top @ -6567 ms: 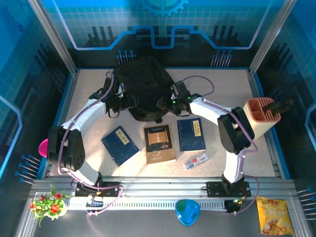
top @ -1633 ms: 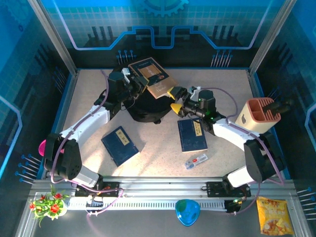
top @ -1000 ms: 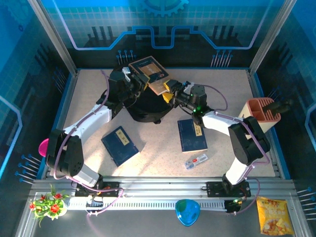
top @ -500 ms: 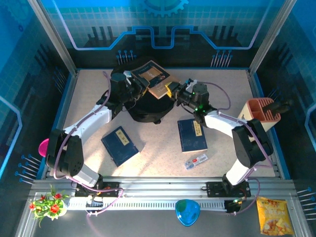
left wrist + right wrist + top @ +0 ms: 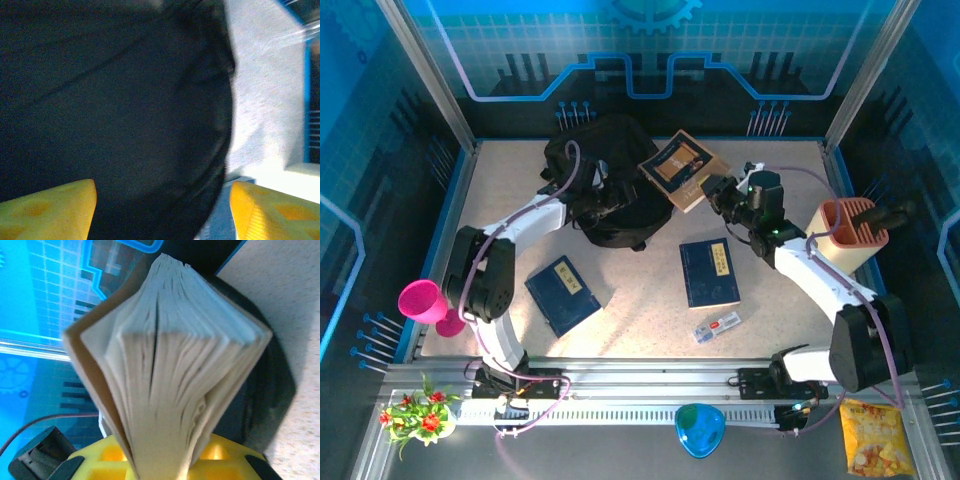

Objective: Pack the student bag
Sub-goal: Move the student bag to the top-center of the table.

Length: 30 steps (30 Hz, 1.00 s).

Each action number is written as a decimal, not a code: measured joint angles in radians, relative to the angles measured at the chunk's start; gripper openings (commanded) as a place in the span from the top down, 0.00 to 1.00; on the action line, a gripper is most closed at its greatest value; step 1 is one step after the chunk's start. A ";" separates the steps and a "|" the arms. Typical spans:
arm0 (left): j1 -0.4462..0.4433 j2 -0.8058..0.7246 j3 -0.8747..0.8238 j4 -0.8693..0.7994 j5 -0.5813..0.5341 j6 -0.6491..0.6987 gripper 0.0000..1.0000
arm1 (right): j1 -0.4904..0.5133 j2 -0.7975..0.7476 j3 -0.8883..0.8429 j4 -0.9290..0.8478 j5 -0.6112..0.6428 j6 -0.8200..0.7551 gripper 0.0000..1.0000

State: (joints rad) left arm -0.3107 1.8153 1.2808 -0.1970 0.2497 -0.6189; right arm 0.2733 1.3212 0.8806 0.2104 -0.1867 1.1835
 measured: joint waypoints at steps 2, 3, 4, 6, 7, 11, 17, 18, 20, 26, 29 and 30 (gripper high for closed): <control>-0.004 0.023 -0.001 -0.026 0.000 0.023 0.29 | -0.014 -0.019 0.000 -0.056 0.004 -0.039 0.93; -0.007 0.027 -0.003 -0.035 0.000 0.028 0.30 | -0.021 -0.025 0.000 -0.077 0.005 -0.052 0.93; -0.012 0.027 -0.010 -0.038 0.000 0.036 0.30 | -0.028 -0.031 0.000 -0.100 0.007 -0.066 0.93; -0.029 0.027 -0.025 -0.040 -0.001 0.047 0.30 | -0.040 -0.041 0.000 -0.134 0.017 -0.090 0.92; -0.043 0.027 -0.038 -0.042 -0.003 0.049 0.30 | -0.046 -0.047 0.000 -0.152 0.024 -0.104 0.92; -0.108 0.018 -0.095 -0.060 -0.003 0.051 0.30 | -0.063 -0.065 0.000 -0.200 0.034 -0.150 0.92; -0.201 -0.030 -0.122 -0.111 0.009 0.066 0.29 | -0.088 -0.076 0.000 -0.244 0.038 -0.195 0.92; -0.210 -0.032 -0.111 -0.126 0.009 0.077 0.29 | -0.094 -0.079 0.000 -0.249 0.037 -0.199 0.92; -0.218 -0.032 -0.074 -0.157 0.013 0.104 0.29 | -0.112 -0.089 0.000 -0.264 0.037 -0.209 0.92; -0.220 -0.006 0.105 -0.203 0.039 0.189 0.32 | -0.169 -0.142 0.000 -0.303 0.037 -0.236 0.92; -0.230 0.049 0.201 -0.214 0.049 0.221 0.35 | -0.200 -0.178 0.000 -0.326 0.037 -0.248 0.92; -0.235 0.073 0.230 -0.222 0.053 0.230 0.36 | -0.208 -0.187 0.000 -0.331 0.037 -0.250 0.92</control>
State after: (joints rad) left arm -0.5457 1.8881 1.5112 -0.4187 0.3023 -0.3885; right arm 0.0654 1.1343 0.8806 -0.1207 -0.1497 0.9337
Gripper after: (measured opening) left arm 0.659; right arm 0.173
